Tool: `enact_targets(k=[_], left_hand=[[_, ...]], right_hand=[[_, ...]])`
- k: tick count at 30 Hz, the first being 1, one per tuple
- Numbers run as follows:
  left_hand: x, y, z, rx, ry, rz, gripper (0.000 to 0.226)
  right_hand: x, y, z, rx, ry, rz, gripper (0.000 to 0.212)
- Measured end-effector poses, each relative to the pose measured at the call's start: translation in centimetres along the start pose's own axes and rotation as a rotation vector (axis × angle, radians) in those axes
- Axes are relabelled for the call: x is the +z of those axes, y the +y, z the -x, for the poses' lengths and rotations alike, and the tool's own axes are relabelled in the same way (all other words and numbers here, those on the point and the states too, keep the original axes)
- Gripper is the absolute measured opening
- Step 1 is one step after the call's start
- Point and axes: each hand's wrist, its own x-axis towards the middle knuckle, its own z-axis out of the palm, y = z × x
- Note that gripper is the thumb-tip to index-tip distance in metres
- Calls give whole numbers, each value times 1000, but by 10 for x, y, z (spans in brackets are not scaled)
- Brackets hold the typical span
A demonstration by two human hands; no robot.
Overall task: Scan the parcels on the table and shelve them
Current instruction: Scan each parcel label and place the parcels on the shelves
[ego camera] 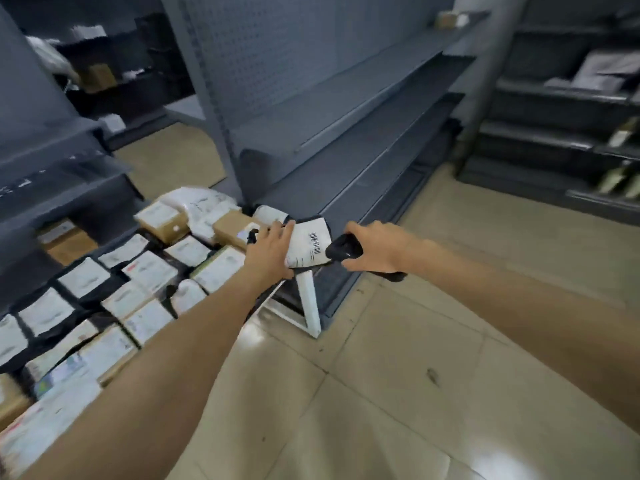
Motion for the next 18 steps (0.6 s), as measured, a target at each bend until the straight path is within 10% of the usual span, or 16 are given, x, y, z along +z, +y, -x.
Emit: enact_targets(k=[18], left_hand=[[-14, 321, -382, 526, 5, -9, 114]], right_hand=[[-46, 387, -16, 617, 59, -66, 58]])
